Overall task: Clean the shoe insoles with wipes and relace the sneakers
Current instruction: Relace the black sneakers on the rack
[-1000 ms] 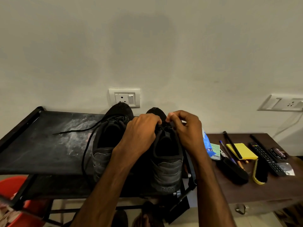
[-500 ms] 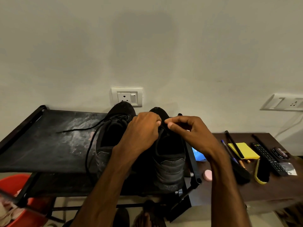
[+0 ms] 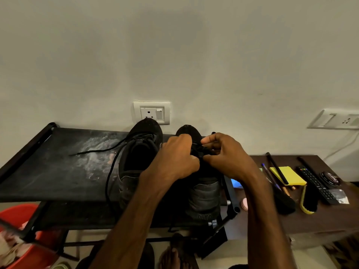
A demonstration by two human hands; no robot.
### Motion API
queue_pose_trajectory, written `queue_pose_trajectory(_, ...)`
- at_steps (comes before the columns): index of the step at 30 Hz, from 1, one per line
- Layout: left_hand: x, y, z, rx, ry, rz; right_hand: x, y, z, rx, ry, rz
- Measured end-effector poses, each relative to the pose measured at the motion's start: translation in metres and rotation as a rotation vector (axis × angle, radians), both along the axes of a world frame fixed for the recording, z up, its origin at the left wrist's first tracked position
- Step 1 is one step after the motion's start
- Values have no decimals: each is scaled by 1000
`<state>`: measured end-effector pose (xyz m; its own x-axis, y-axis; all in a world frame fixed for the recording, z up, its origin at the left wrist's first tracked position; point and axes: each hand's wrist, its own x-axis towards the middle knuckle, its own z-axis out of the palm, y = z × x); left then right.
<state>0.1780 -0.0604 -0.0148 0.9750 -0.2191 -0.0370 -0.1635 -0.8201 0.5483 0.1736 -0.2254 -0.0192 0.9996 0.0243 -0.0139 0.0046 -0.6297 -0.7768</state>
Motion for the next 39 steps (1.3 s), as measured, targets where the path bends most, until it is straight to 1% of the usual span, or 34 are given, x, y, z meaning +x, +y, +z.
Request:
queue_pose_trajectory(3,-3,-6,-4,40,27,80,0,3,-5,-70,-24,-34)
queue_pose_trajectory(5,-4,-8,-5,32,-5,120,0,4,-7,-123,-49,-49)
queue_pose_trajectory(9,-10,-15,-3,34,-48,124,5,11,-12,-302,-65,-145)
queue_pose_trajectory(11,-13,-17,-4,32,-68,130,9,16,-15,-334,-66,-232)
queue_pose_trajectory(15,-11,-18,-9,-26,-104,199,9,18,-18,-204,-112,-351)
queue_pose_trajectory(21,2,-14,-21,-128,-118,235,5,4,-18,39,-111,-329)
queue_pose_trajectory(23,2,-12,-22,-130,-131,239,3,0,-17,99,-97,-271)
queue_pose_trajectory(26,2,-8,-23,-136,-158,244,-3,-9,-6,219,-28,-88)
queue_pose_trajectory(28,3,-8,-22,-137,-160,229,-11,-13,5,240,-59,-8)
queue_pose_trajectory(29,3,-8,-21,-134,-156,222,-14,-14,10,180,-106,10)
queue_pose_trajectory(30,3,-9,-20,-130,-150,215,-16,-13,14,62,-141,14)
queue_pose_trajectory(32,3,-9,-18,-123,-140,200,-20,-7,20,-211,-141,-3)
queue_pose_trajectory(33,3,-9,-17,-116,-138,197,-20,-3,21,-310,-121,-25)
queue_pose_trajectory(36,0,-6,-13,-99,-161,203,-20,4,22,-459,-108,-93)
queue_pose_trajectory(39,-2,0,-6,-108,-194,210,-19,7,19,-509,-152,-115)
